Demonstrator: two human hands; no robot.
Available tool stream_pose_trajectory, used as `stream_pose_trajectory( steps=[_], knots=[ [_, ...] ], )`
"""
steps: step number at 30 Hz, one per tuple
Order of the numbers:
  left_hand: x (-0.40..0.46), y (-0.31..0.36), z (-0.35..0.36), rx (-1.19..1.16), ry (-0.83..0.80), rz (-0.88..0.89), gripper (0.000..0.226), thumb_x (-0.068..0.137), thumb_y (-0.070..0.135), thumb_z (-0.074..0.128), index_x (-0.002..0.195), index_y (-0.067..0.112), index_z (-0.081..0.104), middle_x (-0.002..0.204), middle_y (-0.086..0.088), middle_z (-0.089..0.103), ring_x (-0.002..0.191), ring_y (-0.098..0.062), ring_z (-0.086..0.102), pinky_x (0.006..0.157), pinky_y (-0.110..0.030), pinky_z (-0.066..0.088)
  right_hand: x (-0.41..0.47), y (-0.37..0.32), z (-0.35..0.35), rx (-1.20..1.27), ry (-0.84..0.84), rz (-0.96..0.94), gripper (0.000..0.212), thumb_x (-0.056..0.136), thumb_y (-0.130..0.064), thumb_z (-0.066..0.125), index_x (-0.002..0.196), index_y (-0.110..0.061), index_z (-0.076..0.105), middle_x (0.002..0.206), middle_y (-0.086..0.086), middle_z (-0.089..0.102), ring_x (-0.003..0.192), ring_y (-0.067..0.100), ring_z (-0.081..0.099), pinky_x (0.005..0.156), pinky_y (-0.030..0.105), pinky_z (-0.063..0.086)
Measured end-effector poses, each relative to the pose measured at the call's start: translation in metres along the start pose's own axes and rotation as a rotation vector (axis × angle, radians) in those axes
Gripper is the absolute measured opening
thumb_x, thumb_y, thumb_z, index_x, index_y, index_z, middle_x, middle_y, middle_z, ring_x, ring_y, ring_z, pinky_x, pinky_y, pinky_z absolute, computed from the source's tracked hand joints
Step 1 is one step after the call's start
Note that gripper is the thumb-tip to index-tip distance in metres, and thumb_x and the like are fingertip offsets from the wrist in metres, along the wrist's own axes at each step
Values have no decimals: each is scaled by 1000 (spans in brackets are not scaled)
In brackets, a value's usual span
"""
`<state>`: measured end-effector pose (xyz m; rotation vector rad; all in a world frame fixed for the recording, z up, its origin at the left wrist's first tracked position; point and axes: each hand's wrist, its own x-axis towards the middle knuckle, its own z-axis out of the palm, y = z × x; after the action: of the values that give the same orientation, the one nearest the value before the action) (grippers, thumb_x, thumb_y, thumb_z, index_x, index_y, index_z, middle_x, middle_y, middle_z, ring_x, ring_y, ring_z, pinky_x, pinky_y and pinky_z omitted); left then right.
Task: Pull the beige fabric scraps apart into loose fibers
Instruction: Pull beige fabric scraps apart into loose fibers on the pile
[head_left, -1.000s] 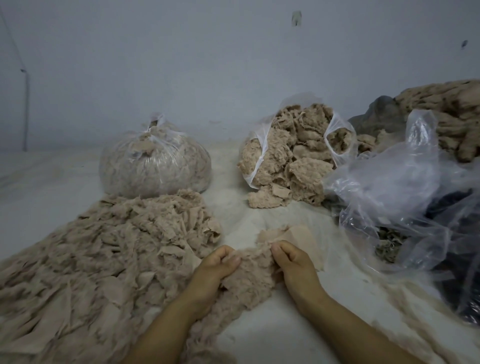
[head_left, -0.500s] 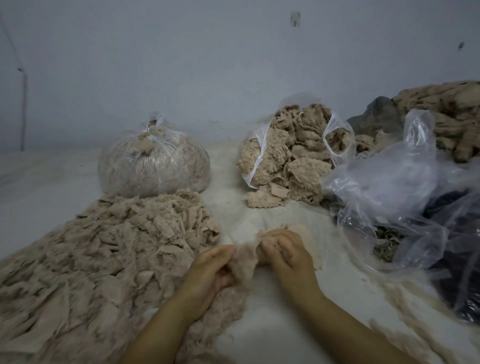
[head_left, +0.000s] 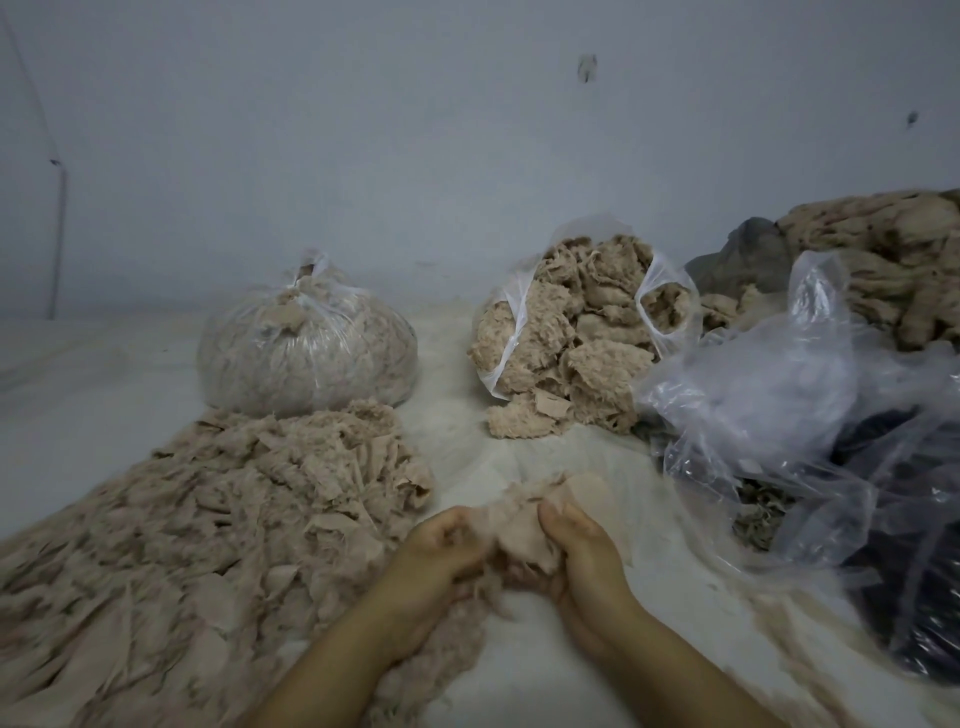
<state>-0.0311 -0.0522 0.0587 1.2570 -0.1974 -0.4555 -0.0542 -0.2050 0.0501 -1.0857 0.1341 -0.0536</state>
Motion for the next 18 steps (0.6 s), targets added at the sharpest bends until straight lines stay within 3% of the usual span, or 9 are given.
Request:
stream_pose_trajectory(
  steps=[3, 6, 8, 10, 14, 16, 18],
  knots=[
    [1, 12, 3, -211, 5, -18, 12, 80, 4, 59, 91, -1, 61, 70, -13, 64, 58, -19, 61, 51, -29, 54, 1, 0, -5, -137, 9, 40, 16, 93, -14, 53, 93, 2, 57, 85, 25, 60, 72, 31, 61, 62, 40, 56],
    [0, 15, 7, 64, 55, 50, 19, 85, -9, 57, 97, 5, 56, 58, -1, 59, 46, -8, 49, 41, -19, 41, -2, 0, -8, -238, -51, 38, 18, 85, -22, 68, 89, -7, 59, 86, 15, 65, 76, 25, 64, 66, 36, 54],
    [-2, 12, 8, 291, 38, 59, 22, 84, -8, 61, 98, 8, 55, 59, -1, 58, 45, -8, 48, 41, -19, 39, -5, 0, -8, -253, -89, 9, 30, 78, -28, 74, 94, -5, 64, 88, 14, 71, 79, 27, 68, 69, 35, 54],
    [-6, 11, 8, 377, 14, 20, 29, 82, -3, 67, 106, 8, 56, 68, -5, 60, 49, -10, 49, 44, -22, 39, -5, -2, -8, -195, -104, 4, 27, 81, -23, 71, 93, 1, 65, 87, 20, 71, 75, 30, 68, 67, 34, 54],
    [-9, 7, 9, 142, 63, -65, 51, 70, 11, 75, 116, 17, 53, 78, -3, 66, 54, -8, 57, 45, -19, 43, -1, -5, -12, -175, -22, -5, 10, 85, -9, 65, 89, -2, 60, 75, 18, 62, 53, 26, 53, 47, 28, 41],
    [-8, 5, 11, 142, 156, -39, 37, 79, 10, 70, 112, 13, 56, 80, -6, 60, 49, -7, 52, 41, -18, 40, 0, -5, -13, -187, 0, -1, 11, 86, -13, 65, 87, -4, 57, 75, 21, 56, 45, 26, 47, 41, 28, 36],
    [-7, 3, 12, 174, 188, 21, 17, 88, 5, 61, 104, 6, 57, 62, -2, 55, 41, -6, 39, 36, -16, 31, -1, -4, -12, -103, 40, -22, 9, 87, -10, 65, 88, -4, 58, 79, 22, 62, 60, 30, 60, 54, 34, 49]
  ],
)
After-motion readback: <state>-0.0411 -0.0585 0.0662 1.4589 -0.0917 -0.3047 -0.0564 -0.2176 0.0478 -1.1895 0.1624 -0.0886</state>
